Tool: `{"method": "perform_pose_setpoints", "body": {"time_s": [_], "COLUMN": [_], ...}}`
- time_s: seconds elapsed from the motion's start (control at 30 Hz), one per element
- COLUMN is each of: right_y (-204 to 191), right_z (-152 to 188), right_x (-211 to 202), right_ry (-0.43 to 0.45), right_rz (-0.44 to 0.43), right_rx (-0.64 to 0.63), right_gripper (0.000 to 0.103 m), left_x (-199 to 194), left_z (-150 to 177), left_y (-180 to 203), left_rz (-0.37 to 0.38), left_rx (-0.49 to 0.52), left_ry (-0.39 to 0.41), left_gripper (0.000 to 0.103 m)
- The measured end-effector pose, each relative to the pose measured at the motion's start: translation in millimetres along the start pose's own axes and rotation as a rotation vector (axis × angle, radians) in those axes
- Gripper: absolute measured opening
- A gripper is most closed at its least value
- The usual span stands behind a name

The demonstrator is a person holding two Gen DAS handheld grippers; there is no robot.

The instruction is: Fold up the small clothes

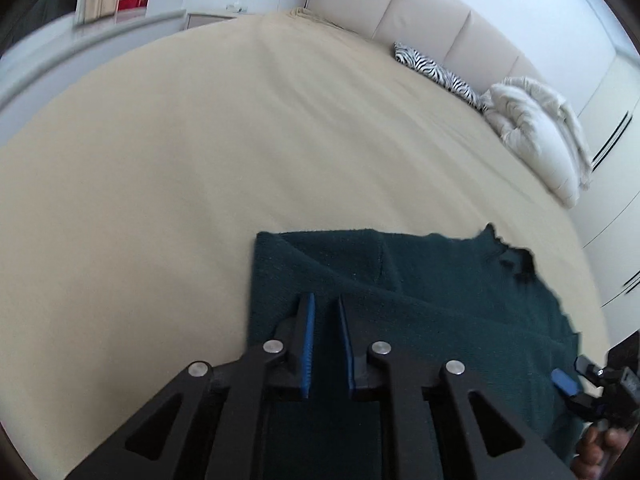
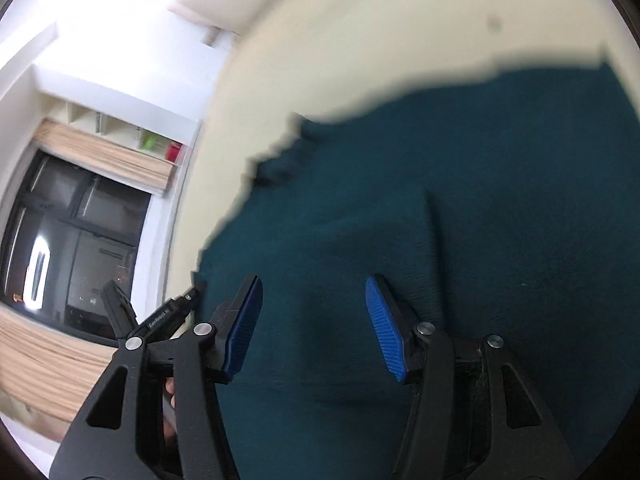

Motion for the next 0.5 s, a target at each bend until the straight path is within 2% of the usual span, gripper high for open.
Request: {"method": "perform_pose_setpoints", "body": {"time_s": [0.13, 0.2, 0.23, 0.3, 0.33, 0.37, 0.47, 0.5], "right_y": [-11.5, -16.4, -14.8, 4.4, 8.4, 6.7, -1.4, -3.1], "right_z": [4.0, 8.0, 11.0, 19.1, 22.6, 27.2, 36.6, 40.5], "right_x": [-25.5, -33.2, -34.0, -23.7, -20.5, -25.7, -38.3, -44.2], "right_ry": [0.053, 0.076, 0.077, 0.049, 0.045, 0.052, 0.057, 0.062], "right_rz": [-0.069, -0.132, -0.148, -0.079, -0.072, -0.056, 0.025, 0.058], "right_rx": [-0.028, -0.046, -0.045, -0.038, -0.085, -0.123, -0.113, -0.109], "right_gripper": [0.054, 0.055, 0.061, 0.058, 0.051, 0.05, 0.053, 0.054], "left_x": [-5.1, -8.2, -10.4, -13.2, -15.5, -20.5, -47.6, -62.5], "left_z": [-0.3, 6.8, 8.8, 13.8, 17.0, 21.4, 38.8, 46.3], "left_y": [-8.2, -6.4, -4.3, 4.0, 6.0, 6.0, 2.7, -0.2], "left_rz": [0.082, 0.071, 0.057, 0.036, 0.027, 0.016, 0.013, -0.004], "left_rx": [-0.047, -0.03, -0.013, 0.026, 0.045, 0.063, 0.093, 0.103], "left_ry": [0.01, 0.024, 0.029, 0.025, 0.019, 0.013, 0.007, 0.012], "left_gripper": [0.015, 0.015, 0.015, 0.015, 0.015, 0.015, 0.028, 0.05]}}
Point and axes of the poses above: each gripper's, at about its wrist camera, not at the fingertips, and x roughly the way its jaws point, y to its right, z to its underside, the point moved 6 cm from there along x, roughly the way its jaws point, and after that the axes turned 3 degrees about -z, right-handed, at the moved point
